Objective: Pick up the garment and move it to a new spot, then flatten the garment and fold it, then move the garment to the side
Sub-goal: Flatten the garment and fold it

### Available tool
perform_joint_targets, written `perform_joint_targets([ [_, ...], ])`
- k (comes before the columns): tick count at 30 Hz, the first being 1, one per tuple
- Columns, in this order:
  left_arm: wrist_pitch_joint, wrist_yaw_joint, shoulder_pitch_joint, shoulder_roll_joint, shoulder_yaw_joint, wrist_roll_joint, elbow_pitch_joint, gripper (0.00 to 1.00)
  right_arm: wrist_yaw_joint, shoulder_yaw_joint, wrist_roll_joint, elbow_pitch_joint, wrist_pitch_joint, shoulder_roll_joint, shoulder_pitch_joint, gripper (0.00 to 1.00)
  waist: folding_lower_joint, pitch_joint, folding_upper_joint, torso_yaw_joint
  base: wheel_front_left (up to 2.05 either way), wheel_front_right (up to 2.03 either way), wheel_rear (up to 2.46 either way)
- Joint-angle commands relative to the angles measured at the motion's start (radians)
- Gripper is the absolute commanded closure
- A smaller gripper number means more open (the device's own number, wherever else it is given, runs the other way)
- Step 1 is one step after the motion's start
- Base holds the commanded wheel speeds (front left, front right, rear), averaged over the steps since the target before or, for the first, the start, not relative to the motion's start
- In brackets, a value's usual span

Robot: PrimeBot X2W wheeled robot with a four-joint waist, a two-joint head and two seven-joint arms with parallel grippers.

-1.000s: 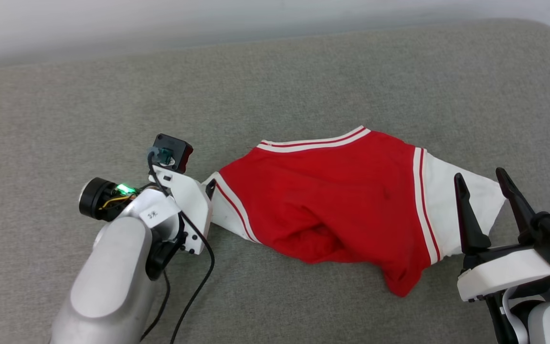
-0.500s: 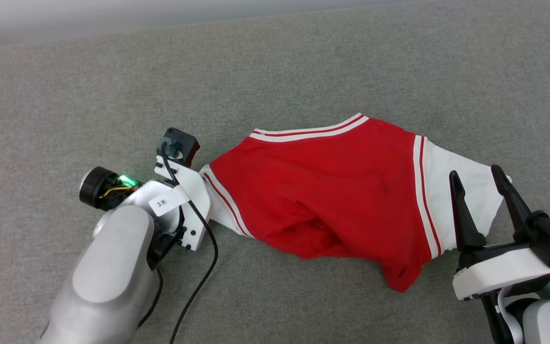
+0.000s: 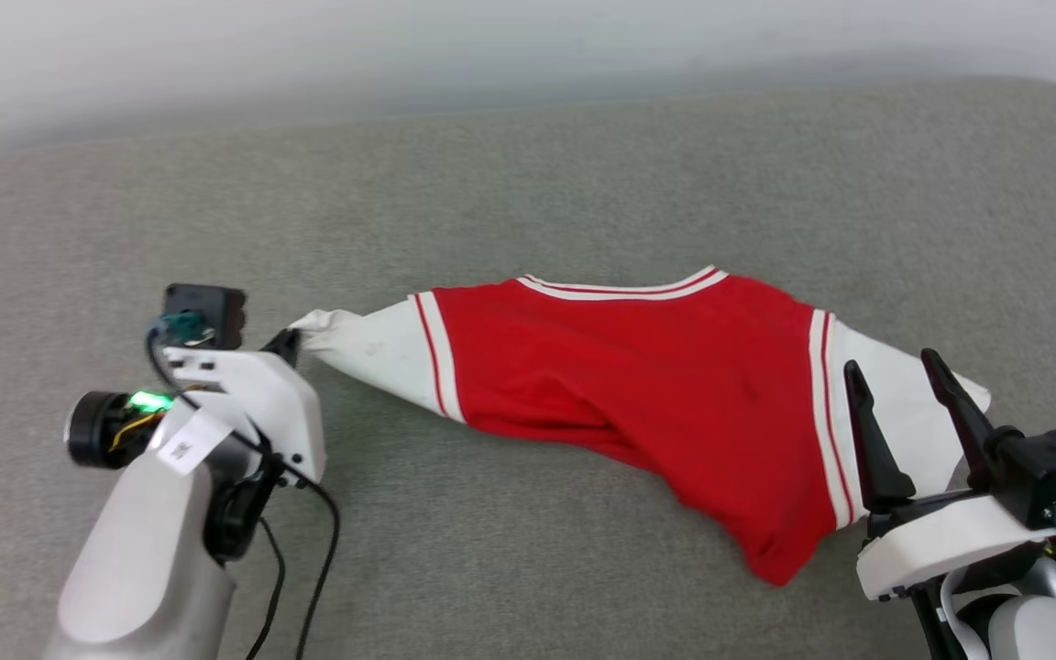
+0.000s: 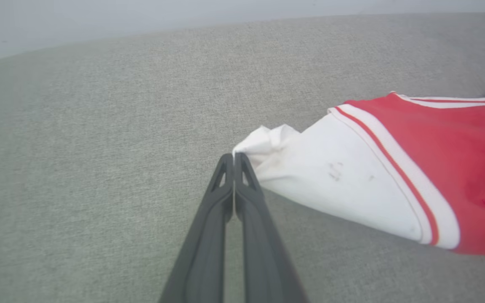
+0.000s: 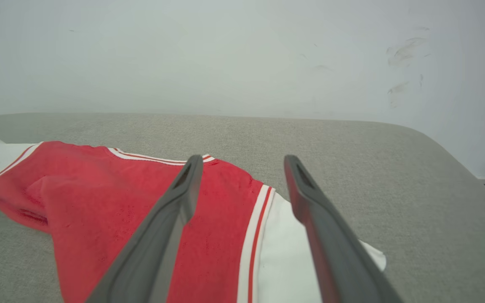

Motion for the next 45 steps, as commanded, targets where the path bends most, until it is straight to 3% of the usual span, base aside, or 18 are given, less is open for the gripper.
perform_joint_targets([
  [1, -0.001, 0.012, 0.028, 0.014, 0.017, -0.006, -0.02, 1.0, -0.001, -0.002, 0.0, 0.002, 0.002, 0.002, 0.014, 0.0, -0.0001, -0.03, 0.0, 0.031, 0.0, 0.0, 0.0],
  [9, 0.046, 0.063, 0.163, 0.053, 0.064, -0.038, -0.2, 1.0, -0.001, -0.004, 0.008, 0.004, 0.01, 0.003, 0.035, 0.0, -0.0001, -0.065, 0.0, 0.083, 0.0, 0.0, 0.0],
  [16, 0.1, 0.109, 0.289, 0.044, 0.073, -0.06, -0.285, 1.0, -0.001, 0.002, 0.01, 0.008, 0.013, 0.002, 0.038, 0.0, -0.0001, -0.067, 0.0, 0.102, 0.0, 0.0, 0.0],
  [18, 0.09, 0.124, 0.307, 0.041, 0.078, -0.056, -0.291, 0.0, -0.001, 0.003, 0.011, 0.01, 0.013, 0.003, 0.035, 0.0, -0.0001, -0.068, 0.0, 0.105, 0.0, 0.0, 0.0],
  [22, 0.045, 0.136, 0.324, 0.038, 0.092, -0.054, -0.304, 0.0, -0.001, 0.007, 0.01, 0.016, 0.015, 0.003, 0.038, 0.0, -0.0001, -0.079, 0.0, 0.11, 0.0, 0.0, 0.0],
  [26, -0.037, 0.119, 0.324, 0.048, 0.104, -0.05, -0.324, 0.0, -0.001, 0.005, 0.009, 0.017, 0.021, 0.003, 0.042, 0.0, -0.0001, -0.095, 0.0, 0.114, 0.0, 0.0, 0.0],
  [31, -0.185, 0.016, 0.338, 0.057, 0.068, -0.052, -0.37, 0.0, -0.001, 0.0, -0.001, 0.011, 0.041, -0.01, 0.044, 0.0, -0.0001, -0.108, 0.0, 0.118, 0.0, 0.0, 0.0],
  [33, -0.251, 0.003, 0.349, 0.053, 0.059, -0.034, -0.39, 0.0, -0.001, -0.002, 0.0, 0.006, 0.066, -0.031, 0.035, 0.0, -0.0001, -0.108, 0.0, 0.124, 0.0, 0.0, 0.0],
  [38, -0.399, -0.023, 0.373, 0.033, 0.021, 0.004, -0.439, 0.0, -0.001, -0.011, 0.009, 0.007, 0.213, -0.113, -0.007, 0.0, -0.0001, -0.092, 0.0, 0.151, 0.0, 0.0, 0.0],
  [45, -0.511, -0.051, 0.371, 0.017, -0.032, 0.04, -0.453, 0.0, -0.001, -0.017, 0.063, 0.098, 0.535, -0.241, -0.096, 0.0, -0.0001, -0.051, 0.0, 0.206, 0.0, 0.0, 0.0],
])
